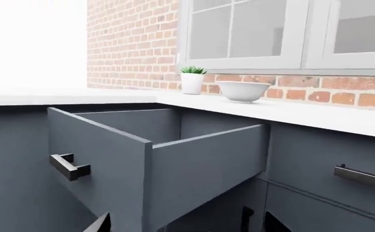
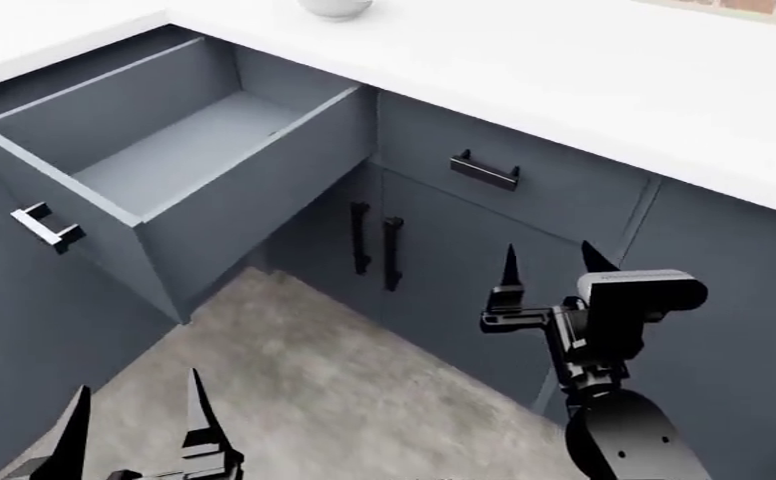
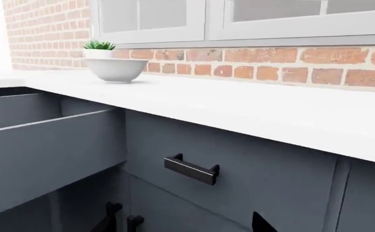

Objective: Place the bar in the bowl and close the drawer.

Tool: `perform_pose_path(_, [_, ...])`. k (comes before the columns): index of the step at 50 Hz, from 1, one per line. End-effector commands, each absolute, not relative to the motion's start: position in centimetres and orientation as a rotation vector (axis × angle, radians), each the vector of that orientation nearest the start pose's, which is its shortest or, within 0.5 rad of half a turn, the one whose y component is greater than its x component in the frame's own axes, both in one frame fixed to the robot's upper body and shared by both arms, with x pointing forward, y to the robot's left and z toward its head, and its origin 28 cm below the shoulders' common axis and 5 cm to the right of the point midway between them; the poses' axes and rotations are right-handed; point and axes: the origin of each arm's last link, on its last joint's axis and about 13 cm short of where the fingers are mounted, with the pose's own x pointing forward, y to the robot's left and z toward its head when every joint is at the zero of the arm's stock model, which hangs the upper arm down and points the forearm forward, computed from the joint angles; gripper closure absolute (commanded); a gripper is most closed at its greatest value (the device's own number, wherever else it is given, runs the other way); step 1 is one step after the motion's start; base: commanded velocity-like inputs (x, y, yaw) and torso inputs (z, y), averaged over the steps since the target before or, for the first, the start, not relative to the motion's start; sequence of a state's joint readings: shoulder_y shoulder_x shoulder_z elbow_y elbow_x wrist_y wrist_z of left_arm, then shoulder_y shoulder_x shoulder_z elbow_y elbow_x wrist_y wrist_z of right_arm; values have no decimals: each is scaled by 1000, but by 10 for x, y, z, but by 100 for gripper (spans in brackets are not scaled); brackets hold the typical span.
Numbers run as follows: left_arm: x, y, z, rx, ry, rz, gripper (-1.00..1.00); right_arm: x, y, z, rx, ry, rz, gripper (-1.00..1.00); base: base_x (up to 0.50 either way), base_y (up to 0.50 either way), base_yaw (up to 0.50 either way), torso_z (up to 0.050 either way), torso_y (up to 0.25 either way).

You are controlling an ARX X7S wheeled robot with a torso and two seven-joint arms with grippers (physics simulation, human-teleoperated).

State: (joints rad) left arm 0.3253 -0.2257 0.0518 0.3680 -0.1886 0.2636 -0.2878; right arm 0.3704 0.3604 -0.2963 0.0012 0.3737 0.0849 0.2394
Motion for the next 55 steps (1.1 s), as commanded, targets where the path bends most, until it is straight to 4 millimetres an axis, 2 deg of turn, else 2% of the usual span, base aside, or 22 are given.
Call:
perform_pose_path(1, [141, 234, 52, -60, -281, 159, -100, 285, -124, 92, -38, -176, 42, -100, -126, -86, 500, 0, 0])
perform_pose_path(12, [141, 233, 50, -69, -274, 148, -100, 293, -124, 93, -34, -172, 50, -100, -116, -86, 500, 0, 0])
perform_pose_path(31, [143, 232, 48, -77, -269, 141, -100, 291, -123, 91, -39, -165, 45, -100, -110, -98, 494, 0, 0])
perform_pose_path(41, [143, 232, 47, -80, -265, 136, -100, 291, -122, 88, -49, -151, 47, -100, -330, 133, 0, 0, 0])
perform_pose_path(51, [146, 232, 49, -105, -254, 139, -100, 287, -119, 86, -74, -145, 40, -100, -10, 7, 0, 0, 0])
perform_pose_path(55, [150, 231, 55, -116, -261, 141, -100, 280, -119, 93, -81, -174, 39, -100, 0, 0, 0, 0, 0])
